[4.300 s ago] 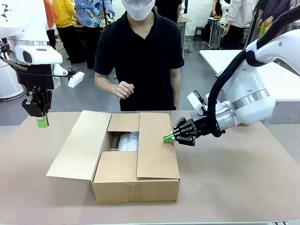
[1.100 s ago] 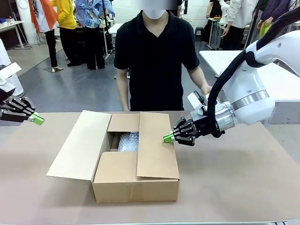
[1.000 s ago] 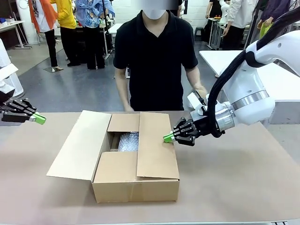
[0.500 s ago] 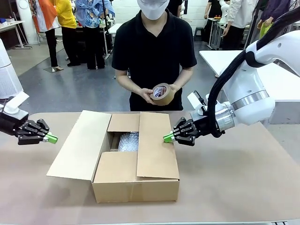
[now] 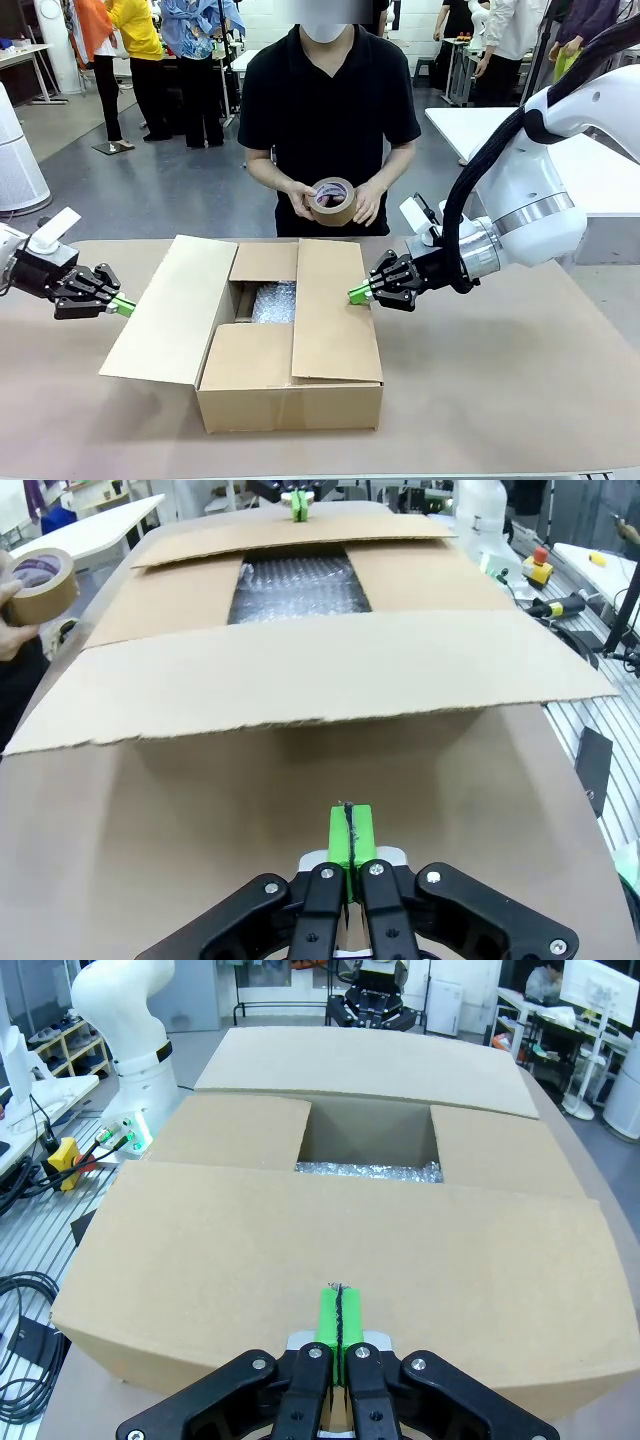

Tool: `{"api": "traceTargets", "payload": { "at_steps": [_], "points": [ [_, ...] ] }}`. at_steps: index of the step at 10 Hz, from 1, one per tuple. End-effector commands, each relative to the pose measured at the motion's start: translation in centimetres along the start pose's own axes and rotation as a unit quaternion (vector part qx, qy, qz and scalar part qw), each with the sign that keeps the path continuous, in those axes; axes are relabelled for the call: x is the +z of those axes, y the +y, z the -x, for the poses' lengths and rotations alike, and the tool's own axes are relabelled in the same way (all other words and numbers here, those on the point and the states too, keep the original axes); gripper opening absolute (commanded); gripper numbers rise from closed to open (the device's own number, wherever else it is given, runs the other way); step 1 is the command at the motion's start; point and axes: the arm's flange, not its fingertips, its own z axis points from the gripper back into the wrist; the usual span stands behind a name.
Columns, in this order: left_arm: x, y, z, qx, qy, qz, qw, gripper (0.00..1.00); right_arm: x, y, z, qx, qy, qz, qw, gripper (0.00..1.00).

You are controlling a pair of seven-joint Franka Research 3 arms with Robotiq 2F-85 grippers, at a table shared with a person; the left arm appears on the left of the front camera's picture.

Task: Wrap the clocks to prevent damage.
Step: Push the left (or right) flap of the Package Box to close it.

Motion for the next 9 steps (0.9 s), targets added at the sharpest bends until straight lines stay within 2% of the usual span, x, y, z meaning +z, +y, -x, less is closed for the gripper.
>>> {"api": "traceTargets", "payload": {
  "at_steps": [1,9],
  "points": [
    [-0.7,-0.9,-0.9,0.0,-0.024,0.001,1.0,0.0,-0.3,0.2,0.4,-0.008,-0.002,0.004,1.0,0.01],
    [-6.2,-1.5,-4.4,-0.011,-0.047,0.024,0.999,0.0,-0.3,0.2,0.4,-0.008,-0.002,0.004,1.0,0.01]
  ]
}}
